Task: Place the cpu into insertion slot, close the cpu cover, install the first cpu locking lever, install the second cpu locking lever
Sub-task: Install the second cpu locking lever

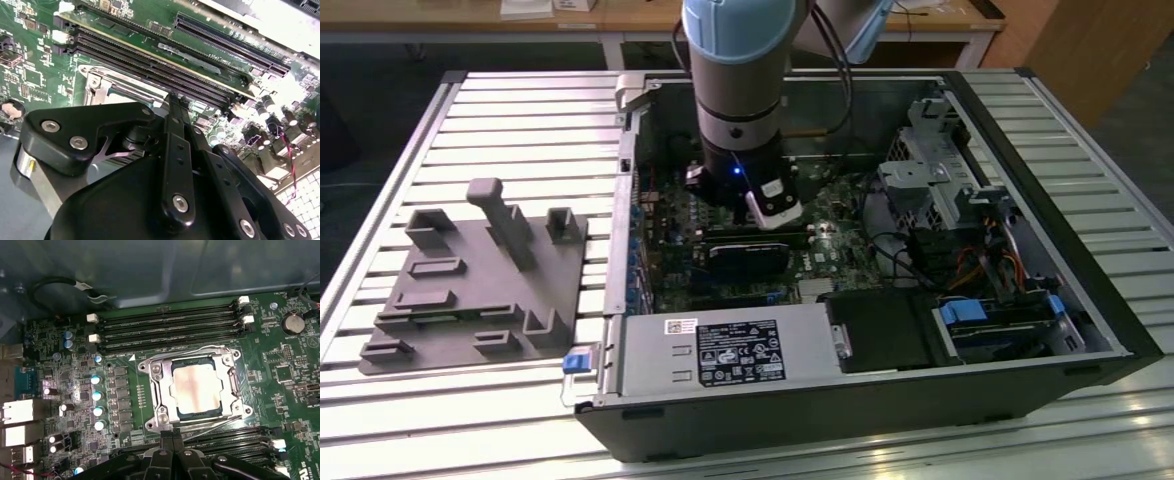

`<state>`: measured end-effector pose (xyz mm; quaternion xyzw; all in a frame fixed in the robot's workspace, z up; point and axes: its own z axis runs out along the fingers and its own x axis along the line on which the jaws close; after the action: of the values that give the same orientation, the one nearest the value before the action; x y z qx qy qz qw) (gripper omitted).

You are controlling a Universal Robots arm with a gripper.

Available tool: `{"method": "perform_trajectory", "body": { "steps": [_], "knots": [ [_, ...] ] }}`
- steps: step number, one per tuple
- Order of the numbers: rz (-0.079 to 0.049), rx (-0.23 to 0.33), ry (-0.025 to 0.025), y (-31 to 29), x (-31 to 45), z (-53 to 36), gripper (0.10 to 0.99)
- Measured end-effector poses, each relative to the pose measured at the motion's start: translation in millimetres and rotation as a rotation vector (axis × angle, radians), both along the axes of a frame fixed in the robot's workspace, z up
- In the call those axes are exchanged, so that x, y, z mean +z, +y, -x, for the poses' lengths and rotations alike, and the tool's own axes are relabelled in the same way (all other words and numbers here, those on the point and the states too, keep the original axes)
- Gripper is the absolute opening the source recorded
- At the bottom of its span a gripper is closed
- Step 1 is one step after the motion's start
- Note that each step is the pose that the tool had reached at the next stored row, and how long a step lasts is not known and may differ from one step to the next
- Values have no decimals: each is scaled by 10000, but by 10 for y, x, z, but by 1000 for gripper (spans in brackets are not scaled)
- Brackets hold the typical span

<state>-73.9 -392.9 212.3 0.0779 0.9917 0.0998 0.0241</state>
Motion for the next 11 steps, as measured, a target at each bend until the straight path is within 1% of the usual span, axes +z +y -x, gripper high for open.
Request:
{"method": "perform_trajectory", "body": {
  "steps": [5,11],
  "knots": [
    [-117,94,-19,-50,-16,29,106],
    [-478,236,-41,-66,-56,62,106]
  ]
}}
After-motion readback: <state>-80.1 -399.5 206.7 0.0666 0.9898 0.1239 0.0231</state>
